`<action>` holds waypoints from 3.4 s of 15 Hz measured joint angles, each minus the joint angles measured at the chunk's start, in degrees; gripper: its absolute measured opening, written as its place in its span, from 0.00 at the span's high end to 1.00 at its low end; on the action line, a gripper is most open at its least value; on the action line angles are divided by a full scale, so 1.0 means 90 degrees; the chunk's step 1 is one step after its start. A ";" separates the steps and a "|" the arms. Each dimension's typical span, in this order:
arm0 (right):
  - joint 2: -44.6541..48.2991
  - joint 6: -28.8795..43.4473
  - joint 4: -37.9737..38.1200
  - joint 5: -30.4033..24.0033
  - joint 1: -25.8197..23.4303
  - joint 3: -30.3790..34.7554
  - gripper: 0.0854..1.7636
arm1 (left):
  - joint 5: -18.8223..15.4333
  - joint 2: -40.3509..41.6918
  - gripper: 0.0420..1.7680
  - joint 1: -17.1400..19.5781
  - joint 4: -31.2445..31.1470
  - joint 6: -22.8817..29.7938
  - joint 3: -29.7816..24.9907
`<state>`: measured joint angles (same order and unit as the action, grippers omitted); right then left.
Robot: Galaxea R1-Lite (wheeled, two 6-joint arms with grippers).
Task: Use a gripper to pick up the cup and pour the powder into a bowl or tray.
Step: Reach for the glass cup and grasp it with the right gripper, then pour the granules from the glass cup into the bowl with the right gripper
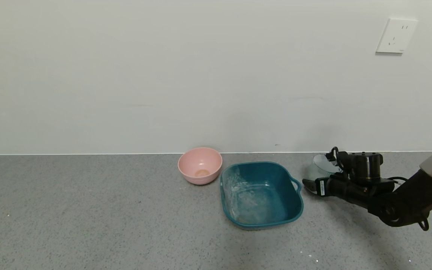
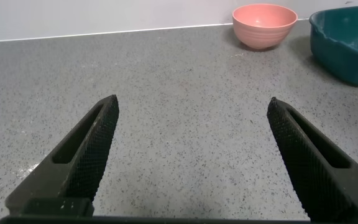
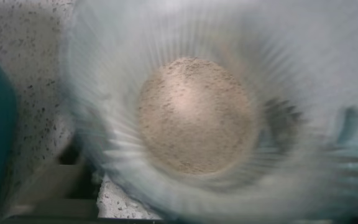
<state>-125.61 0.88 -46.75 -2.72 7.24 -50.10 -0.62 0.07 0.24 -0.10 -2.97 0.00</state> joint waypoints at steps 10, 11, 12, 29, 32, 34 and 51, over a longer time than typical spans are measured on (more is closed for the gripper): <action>0.0215 -0.0015 0.0062 -0.0007 -0.0018 -0.0004 0.26 | 0.0003 0.0000 0.03 0.0000 0.0000 0.0003 0.0000; 0.0307 -0.0043 0.0133 -0.0007 -0.0018 -0.0004 0.26 | 0.0000 0.0000 0.03 0.0000 0.0000 0.0000 0.0000; 0.0427 -0.0068 0.0252 -0.0007 -0.0024 -0.0007 0.27 | 0.0003 0.0000 0.03 0.0000 0.0000 0.0000 0.0000; 0.2712 -0.1485 0.2712 0.0939 0.0825 -0.0102 0.27 | 0.0003 0.0000 0.03 0.0000 0.0003 0.0000 0.0000; 0.2800 -0.2007 0.3278 0.1502 0.1235 -0.0211 0.27 | 0.0000 0.0000 0.03 0.0000 -0.0001 0.0000 0.0000; 0.2819 -0.2372 0.3798 0.1799 0.1566 -0.0322 0.27 | 0.0000 0.0000 0.03 0.0000 0.0000 0.0000 0.0000; 0.2270 -0.5270 0.5184 0.4099 0.2572 -0.1654 0.27 | 0.0000 0.0000 0.03 0.0000 0.0000 0.0000 0.0000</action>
<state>-105.18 -46.56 -0.10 34.17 30.39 -64.99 -0.62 0.07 0.24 -0.10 -2.97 0.00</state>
